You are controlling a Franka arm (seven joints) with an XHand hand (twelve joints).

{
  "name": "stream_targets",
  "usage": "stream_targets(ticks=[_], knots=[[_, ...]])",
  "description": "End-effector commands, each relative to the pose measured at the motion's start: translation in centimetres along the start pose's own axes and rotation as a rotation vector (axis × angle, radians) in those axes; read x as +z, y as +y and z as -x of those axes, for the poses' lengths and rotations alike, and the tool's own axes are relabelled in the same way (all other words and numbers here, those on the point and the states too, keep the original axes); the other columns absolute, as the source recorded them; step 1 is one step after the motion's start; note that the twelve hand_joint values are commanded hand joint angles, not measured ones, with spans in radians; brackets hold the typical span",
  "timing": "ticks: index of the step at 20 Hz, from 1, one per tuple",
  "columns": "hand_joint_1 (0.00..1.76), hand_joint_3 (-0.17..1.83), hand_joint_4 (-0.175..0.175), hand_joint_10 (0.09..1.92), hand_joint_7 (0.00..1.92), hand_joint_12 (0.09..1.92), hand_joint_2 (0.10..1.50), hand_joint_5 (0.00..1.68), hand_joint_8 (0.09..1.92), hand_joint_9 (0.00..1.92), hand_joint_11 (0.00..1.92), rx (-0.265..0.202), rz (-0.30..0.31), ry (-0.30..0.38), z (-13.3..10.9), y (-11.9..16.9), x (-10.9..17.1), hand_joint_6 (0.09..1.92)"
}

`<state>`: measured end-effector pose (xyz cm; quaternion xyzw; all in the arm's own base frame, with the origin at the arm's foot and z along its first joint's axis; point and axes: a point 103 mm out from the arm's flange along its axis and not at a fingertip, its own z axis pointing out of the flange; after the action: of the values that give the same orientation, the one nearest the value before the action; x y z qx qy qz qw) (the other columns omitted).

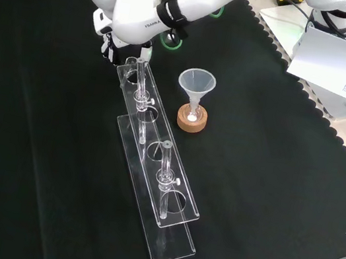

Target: Put the weighing funnel back on the table.

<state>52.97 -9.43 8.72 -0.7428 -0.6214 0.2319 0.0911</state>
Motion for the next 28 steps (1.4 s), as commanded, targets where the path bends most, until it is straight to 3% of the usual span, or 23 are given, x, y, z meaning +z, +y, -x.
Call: stream_targets(ticks=[1, 3, 4, 6, 8, 11, 15, 28], knots=[[1.06, 0.40, 0.136, 0.43, 0.47, 1.15, 0.81, 1.04, 0.71, 0.81, 0.67, -0.007, -0.007, 0.021, 0.4, 0.0, -0.1, 0.81], [1.01, 0.49, 0.052, 0.50, 0.34, 1.23, 0.72, 0.72, 0.72, 0.67, 0.53, -0.014, -0.009, 0.028, 0.3, -0.2, -0.2, 0.80], [1.00, 0.55, 0.029, 0.54, 0.30, 1.26, 0.68, 0.62, 0.72, 0.62, 0.49, -0.018, -0.010, 0.034, 0.3, -0.3, -0.3, 0.78], [0.96, 0.63, -0.008, 0.62, 0.14, 1.31, 0.62, 0.37, 0.71, 0.45, 0.36, -0.030, -0.007, 0.040, 0.3, -0.5, -0.4, 0.55], [0.93, 0.65, -0.021, 0.68, 0.04, 1.35, 0.60, 0.23, 0.65, 0.32, 0.27, -0.031, -0.003, 0.039, 0.3, -0.7, -0.5, 0.30], [0.88, 0.63, -0.023, 0.71, 0.00, 1.37, 0.59, 0.16, 0.51, 0.23, 0.20, -0.031, 0.014, 0.047, 0.5, -1.3, -1.0, 0.10], [0.82, 0.58, -0.020, 0.72, 0.00, 1.38, 0.58, 0.13, 0.43, 0.19, 0.17, -0.028, 0.057, 0.067, 1.1, -2.9, -3.0, 0.09], [0.77, 0.51, -0.018, 0.72, 0.03, 1.39, 0.61, 0.26, 0.59, 0.23, 0.16, -0.043, 0.154, 0.132, 1.0, -12.5, -9.4, 0.09]])
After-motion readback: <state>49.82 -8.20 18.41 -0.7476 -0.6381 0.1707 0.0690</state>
